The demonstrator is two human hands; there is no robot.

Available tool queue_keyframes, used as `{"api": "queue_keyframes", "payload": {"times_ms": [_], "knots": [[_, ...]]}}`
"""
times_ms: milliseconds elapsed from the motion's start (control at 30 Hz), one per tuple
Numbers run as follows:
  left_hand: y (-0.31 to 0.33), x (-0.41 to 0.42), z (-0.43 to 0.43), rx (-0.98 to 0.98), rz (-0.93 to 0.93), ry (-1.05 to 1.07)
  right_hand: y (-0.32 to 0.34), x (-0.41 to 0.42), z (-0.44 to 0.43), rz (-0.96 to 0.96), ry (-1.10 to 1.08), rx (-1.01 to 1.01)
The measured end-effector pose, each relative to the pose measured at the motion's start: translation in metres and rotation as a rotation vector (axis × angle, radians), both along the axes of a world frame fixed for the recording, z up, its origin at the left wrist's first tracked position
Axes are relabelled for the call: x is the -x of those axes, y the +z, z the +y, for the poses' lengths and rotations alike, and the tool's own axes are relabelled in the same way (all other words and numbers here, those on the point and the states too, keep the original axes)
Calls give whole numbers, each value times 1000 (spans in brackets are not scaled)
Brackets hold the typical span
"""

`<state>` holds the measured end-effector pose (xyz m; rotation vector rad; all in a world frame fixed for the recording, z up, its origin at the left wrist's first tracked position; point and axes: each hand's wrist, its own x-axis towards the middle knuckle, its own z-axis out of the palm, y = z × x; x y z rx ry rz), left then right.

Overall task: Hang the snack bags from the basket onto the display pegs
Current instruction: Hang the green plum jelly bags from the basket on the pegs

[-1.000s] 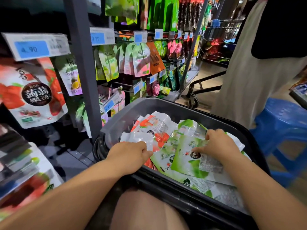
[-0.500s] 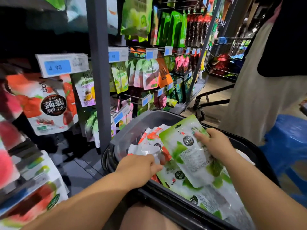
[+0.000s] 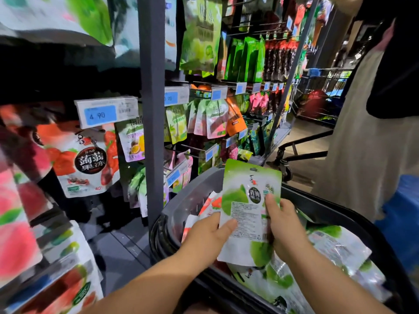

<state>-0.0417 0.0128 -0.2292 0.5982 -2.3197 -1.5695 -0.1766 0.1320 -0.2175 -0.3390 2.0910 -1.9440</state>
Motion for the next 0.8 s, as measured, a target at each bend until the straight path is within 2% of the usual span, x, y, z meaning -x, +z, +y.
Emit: {"api": "queue_keyframes", "payload": {"times_ms": [67, 233, 333, 467, 600, 700, 800], "knots": [[2, 3, 0, -24, 23, 80, 5, -10, 2, 55, 19, -9], [12, 4, 3, -172, 145, 257, 1, -36, 8, 664, 84, -392], [15, 1, 4, -181, 176, 259, -1, -37, 6, 738, 152, -435], [13, -4, 7, -260, 196, 192, -1, -39, 5, 630, 243, -369], [11, -5, 13, -295, 187, 64, 8, -49, 2, 390, 343, -233], [15, -6, 17, -102, 152, -60, 12, -52, 1, 192, 388, -106], [17, -4, 13, -13, 146, -92, 9, -47, 1, -8, 369, 74]]}}
